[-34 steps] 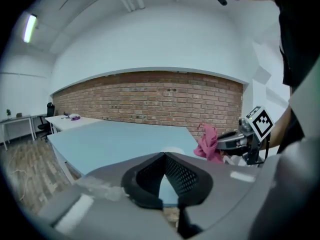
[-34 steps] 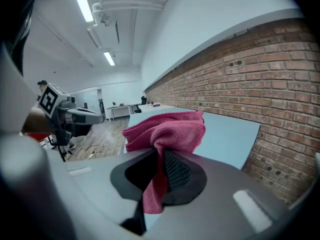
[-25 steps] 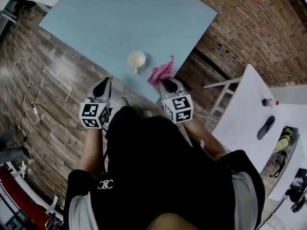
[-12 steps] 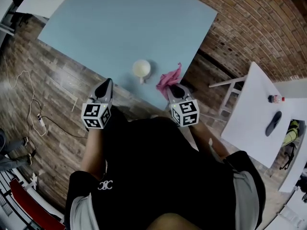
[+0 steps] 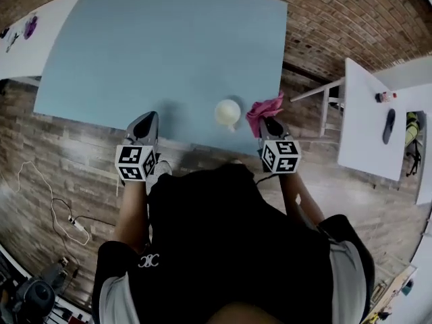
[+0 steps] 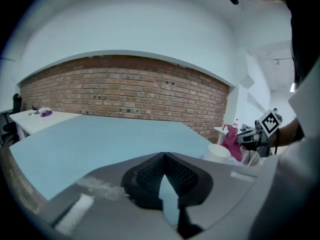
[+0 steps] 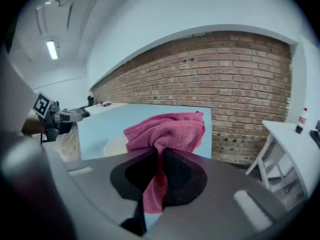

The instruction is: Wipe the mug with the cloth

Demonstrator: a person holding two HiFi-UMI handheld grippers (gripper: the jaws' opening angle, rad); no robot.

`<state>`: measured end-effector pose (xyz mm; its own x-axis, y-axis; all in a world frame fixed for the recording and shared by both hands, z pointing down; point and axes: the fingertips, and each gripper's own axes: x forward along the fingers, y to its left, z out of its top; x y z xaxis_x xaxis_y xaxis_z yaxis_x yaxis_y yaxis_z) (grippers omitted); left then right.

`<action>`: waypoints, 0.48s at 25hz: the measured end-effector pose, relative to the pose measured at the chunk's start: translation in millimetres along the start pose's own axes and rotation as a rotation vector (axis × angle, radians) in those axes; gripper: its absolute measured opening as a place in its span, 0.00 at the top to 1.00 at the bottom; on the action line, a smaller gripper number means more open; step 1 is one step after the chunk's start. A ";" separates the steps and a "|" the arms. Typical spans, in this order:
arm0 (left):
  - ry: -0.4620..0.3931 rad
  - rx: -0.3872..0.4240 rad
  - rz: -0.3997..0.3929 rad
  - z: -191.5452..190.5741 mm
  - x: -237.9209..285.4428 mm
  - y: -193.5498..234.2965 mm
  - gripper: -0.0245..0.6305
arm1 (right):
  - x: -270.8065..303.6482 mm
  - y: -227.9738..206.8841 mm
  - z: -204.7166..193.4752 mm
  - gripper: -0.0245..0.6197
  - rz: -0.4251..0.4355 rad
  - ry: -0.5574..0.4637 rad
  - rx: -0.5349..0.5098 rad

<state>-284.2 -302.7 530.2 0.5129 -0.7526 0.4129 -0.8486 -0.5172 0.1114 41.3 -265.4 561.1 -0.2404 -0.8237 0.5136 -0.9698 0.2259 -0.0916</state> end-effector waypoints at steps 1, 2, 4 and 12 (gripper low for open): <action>0.002 0.018 -0.037 2.2 1.7 9.1 0.96 | -4.8 0.8 -0.2 0.90 -0.057 -0.006 0.031; 0.002 0.038 -0.075 4.4 2.7 16.5 0.96 | -10.7 1.7 -0.6 0.90 -0.116 -0.013 0.060; 0.005 0.075 -0.150 6.7 3.1 30.3 0.96 | -23.6 7.9 -3.2 0.90 -0.230 -0.029 0.123; 0.068 0.161 -0.452 -4.5 5.6 50.4 0.96 | -67.5 88.3 -28.5 0.90 -0.484 -0.109 0.326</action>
<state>-324.7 -331.1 542.1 0.8112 -0.4124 0.4145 -0.5091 -0.8468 0.1540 -27.0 -175.0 542.6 0.2462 -0.8458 0.4734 -0.9284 -0.3460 -0.1354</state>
